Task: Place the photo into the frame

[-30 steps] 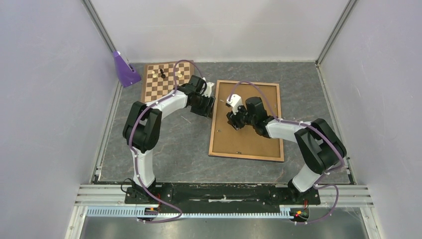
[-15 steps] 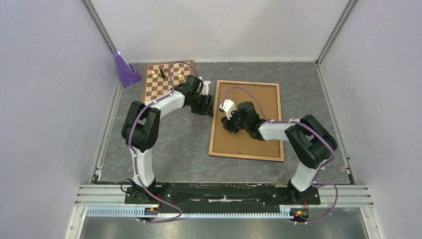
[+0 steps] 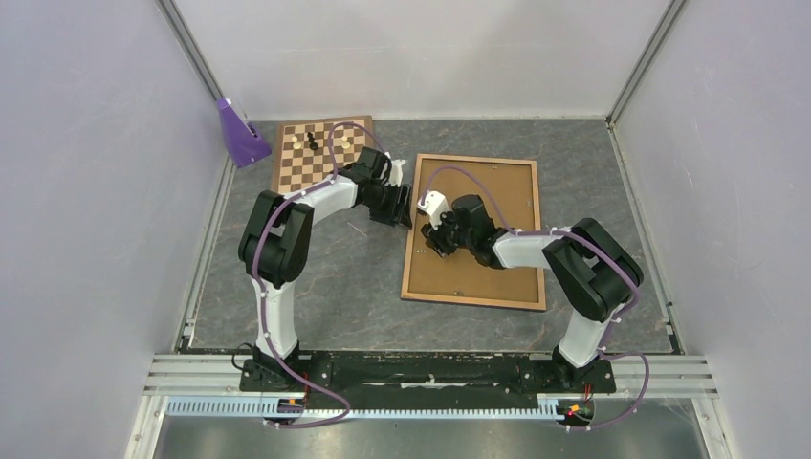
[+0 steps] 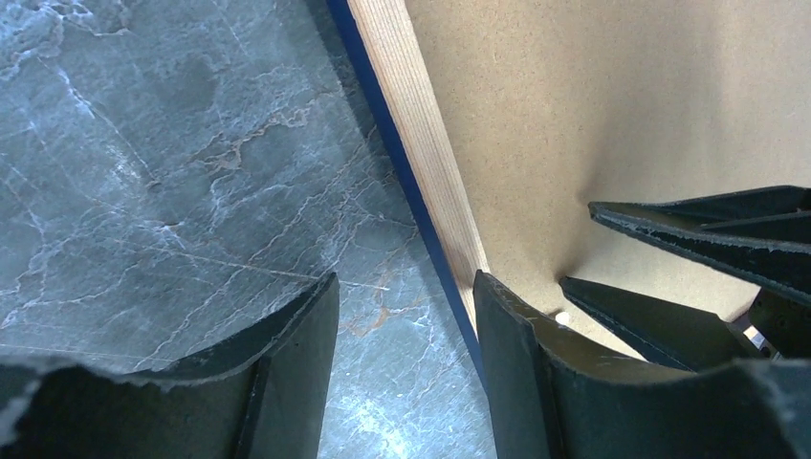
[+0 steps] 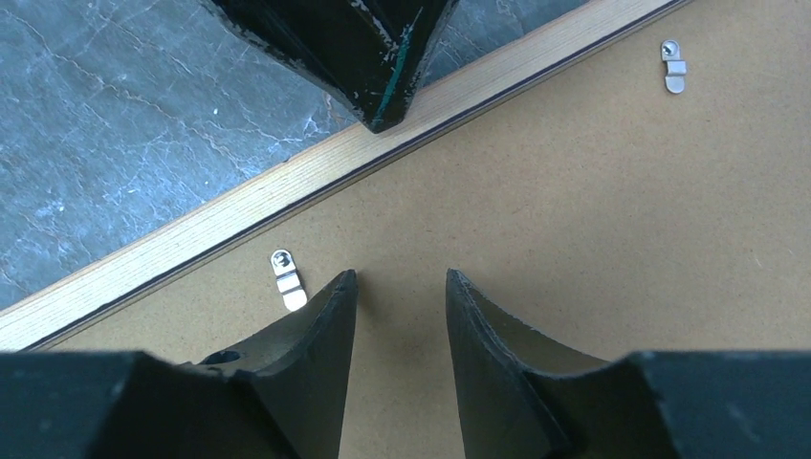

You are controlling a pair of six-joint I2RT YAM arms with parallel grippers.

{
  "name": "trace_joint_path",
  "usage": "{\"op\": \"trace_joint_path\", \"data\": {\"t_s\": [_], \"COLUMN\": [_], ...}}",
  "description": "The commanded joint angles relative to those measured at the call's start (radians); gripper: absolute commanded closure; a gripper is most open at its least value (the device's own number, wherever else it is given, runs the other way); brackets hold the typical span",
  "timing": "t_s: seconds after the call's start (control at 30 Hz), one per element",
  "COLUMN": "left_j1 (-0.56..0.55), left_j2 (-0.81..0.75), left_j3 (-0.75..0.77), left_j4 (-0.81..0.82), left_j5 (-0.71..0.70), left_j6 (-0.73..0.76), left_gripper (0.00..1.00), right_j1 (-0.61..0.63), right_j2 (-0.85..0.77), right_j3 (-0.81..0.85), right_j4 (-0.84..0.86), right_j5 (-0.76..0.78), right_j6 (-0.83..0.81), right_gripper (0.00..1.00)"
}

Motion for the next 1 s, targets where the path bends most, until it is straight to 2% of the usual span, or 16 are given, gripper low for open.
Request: {"op": "trace_joint_path", "data": {"t_s": [0.0,0.97], "left_j1": [-0.001,-0.001], "left_j2": [0.015,-0.001], "left_j3": [-0.009,-0.023], "left_j4": [0.009,0.004], "left_j5": [-0.001,-0.016], "left_j6": [-0.039,-0.036], "left_gripper": [0.4,0.41], "right_j1": [0.015,0.068], "right_j2": [0.011,-0.054], "right_j3": [0.03,-0.028], "right_j4": [0.011,-0.018], "right_j5": [-0.019,-0.051], "right_j6": [-0.002,0.029], "right_gripper": [0.58,0.65]}}
